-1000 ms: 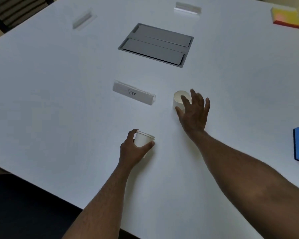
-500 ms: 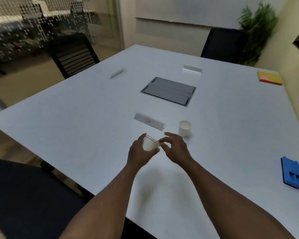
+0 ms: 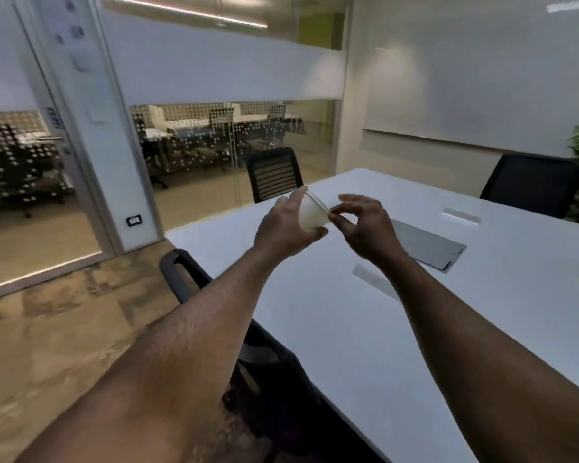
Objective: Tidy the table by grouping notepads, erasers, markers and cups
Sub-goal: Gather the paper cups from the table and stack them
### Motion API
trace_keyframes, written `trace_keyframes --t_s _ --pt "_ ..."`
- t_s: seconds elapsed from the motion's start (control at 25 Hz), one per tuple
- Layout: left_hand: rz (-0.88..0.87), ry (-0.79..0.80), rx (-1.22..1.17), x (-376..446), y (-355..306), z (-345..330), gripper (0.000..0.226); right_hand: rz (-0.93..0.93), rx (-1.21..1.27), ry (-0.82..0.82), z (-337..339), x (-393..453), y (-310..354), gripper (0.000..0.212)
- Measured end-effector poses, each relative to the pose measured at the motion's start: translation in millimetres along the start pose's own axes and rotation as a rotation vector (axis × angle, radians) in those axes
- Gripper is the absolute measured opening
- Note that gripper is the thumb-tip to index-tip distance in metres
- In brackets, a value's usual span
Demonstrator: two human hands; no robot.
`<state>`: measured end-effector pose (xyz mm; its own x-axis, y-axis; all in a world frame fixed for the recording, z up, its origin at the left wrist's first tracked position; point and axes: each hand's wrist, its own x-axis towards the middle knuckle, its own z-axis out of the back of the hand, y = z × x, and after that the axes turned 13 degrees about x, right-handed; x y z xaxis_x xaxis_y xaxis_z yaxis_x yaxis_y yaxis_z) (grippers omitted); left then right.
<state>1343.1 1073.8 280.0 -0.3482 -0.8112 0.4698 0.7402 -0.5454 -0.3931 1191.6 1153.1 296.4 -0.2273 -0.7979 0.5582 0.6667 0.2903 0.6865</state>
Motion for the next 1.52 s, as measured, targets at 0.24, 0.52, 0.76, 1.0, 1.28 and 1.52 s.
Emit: trace_keyframes --t_s 0.24,0.52,0.76,1.0,1.28,1.52 --pt "0.125 -0.170 0.145 -23.4 133.1 108.5 0.093 0.200 0.069 0.155 -129.9 30.0 108.2 0.018" --pt "0.351 -0.195 0.304 -70.7 371.9 194.0 0.089 0.230 0.245 0.373 -372.6 50.6 196.5 0.019" --pt "0.515 -0.104 0.370 -118.7 532.6 228.2 0.088 0.180 0.266 0.551 -546.7 42.1 235.5 0.020" --pt "0.680 -0.017 0.343 -138.5 647.1 213.7 0.083 0.074 0.302 0.692 -683.2 43.8 230.9 0.020" --pt "0.786 0.059 0.323 -74.0 795.2 183.2 0.078 0.007 0.311 0.763 -847.3 128.3 185.7 0.020" --pt "0.795 0.144 0.298 30.7 916.2 160.4 0.079 -0.132 0.338 0.816 -968.4 226.5 143.3 0.019"
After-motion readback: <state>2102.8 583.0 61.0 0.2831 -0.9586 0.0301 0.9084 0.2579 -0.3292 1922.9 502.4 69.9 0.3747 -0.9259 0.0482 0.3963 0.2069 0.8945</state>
